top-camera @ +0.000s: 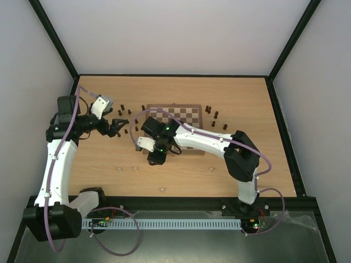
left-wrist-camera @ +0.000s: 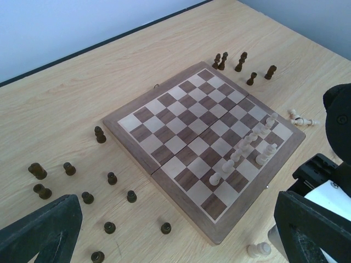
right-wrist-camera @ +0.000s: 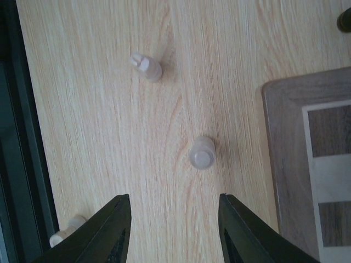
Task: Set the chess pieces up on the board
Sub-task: Pick up the chess piece at the center of the board, then place the chess piece on the chessboard, then pick up the chess piece at the center of the board, then place the chess piece on the chessboard.
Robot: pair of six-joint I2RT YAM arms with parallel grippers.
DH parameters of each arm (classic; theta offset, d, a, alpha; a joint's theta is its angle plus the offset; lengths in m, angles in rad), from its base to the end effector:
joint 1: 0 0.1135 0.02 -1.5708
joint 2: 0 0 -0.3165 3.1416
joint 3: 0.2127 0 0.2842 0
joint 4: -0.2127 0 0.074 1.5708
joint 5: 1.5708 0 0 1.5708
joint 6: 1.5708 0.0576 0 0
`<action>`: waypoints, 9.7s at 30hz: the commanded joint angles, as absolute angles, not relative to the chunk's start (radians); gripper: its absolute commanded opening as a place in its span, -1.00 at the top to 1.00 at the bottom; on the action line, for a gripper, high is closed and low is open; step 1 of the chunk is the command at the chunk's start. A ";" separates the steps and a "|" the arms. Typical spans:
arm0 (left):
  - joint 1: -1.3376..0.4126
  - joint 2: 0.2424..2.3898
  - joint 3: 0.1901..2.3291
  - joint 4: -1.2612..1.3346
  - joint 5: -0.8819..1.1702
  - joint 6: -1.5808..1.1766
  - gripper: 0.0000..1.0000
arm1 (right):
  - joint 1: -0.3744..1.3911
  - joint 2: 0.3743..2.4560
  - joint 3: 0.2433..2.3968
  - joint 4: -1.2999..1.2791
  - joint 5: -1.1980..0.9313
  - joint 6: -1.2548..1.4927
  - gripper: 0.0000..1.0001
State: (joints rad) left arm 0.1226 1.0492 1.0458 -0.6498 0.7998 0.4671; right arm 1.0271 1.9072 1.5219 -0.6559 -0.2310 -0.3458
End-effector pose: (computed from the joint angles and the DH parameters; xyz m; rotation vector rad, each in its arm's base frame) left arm 0.2343 -0.0128 0.3776 0.7559 1.9030 -0.5229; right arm 0.2319 0.4092 0.2512 -1.7563 2.0110 0.5336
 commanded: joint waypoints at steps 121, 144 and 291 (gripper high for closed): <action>0.117 1.052 1.034 -0.653 0.822 0.482 -0.98 | 0.829 1.913 1.472 -0.693 -0.034 -0.333 0.61; 0.117 1.055 1.036 -0.652 0.822 0.480 -0.98 | 0.829 1.830 1.552 -0.724 -0.020 -0.343 0.28; -0.087 1.137 1.065 -0.758 0.683 0.513 -0.98 | 0.555 1.658 1.207 -0.707 -0.108 -0.630 0.85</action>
